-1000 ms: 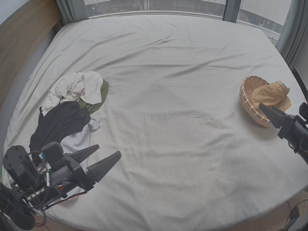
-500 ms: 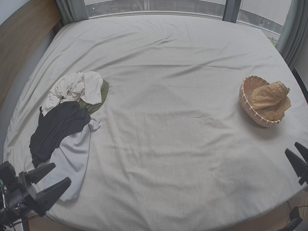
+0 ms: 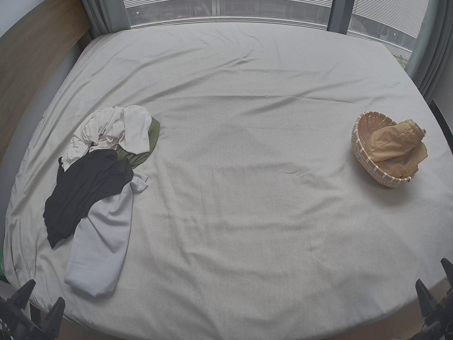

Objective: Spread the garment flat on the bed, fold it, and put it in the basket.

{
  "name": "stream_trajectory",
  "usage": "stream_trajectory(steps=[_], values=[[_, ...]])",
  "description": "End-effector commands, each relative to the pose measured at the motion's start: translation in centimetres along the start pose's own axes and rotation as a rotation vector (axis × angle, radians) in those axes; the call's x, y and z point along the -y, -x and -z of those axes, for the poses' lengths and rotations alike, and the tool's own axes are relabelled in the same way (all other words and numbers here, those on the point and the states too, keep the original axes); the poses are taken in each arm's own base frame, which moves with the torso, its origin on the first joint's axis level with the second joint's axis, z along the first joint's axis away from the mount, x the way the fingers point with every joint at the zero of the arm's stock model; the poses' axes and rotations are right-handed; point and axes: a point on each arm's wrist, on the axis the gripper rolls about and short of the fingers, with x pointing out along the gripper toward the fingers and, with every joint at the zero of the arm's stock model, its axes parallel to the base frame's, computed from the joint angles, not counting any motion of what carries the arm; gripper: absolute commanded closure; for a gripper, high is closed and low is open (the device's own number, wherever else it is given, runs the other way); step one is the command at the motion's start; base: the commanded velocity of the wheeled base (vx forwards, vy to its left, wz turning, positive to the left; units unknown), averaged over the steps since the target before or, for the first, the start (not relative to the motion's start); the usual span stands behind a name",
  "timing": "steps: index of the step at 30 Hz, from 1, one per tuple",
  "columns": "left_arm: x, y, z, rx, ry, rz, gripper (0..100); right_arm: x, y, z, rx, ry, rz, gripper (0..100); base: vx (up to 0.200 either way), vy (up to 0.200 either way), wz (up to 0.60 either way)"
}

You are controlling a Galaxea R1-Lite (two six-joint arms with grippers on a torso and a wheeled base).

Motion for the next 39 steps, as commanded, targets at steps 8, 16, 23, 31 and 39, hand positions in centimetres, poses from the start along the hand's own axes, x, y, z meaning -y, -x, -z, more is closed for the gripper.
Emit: stream_trajectory(steps=[8,16,23,31,39], values=[[0.13,1.14,1.67,0.094,-0.116,-0.126,0,0.41,1.38,1.38,0.067,0.056,0.164,0,0.0,0.0,0.0],[0.13,1.12,1.68,0.088,-0.137,-0.126,0,0.48,1.37,1.34,0.079,0.025,0.181,0,0.0,0.0,0.0],[0.12,1.12,1.68,0.088,-0.137,-0.124,0,0.42,1.25,1.67,0.066,0.037,0.152,0,0.0,0.0,0.0],[0.13,1.13,1.67,0.091,-0.137,-0.124,0,0.42,1.23,1.97,0.038,0.017,0.141,0,0.0,0.0,0.0],[0.13,1.13,1.67,0.091,-0.139,-0.124,0,0.42,1.23,1.98,0.037,0.012,0.145,0,0.0,0.0,0.0]])
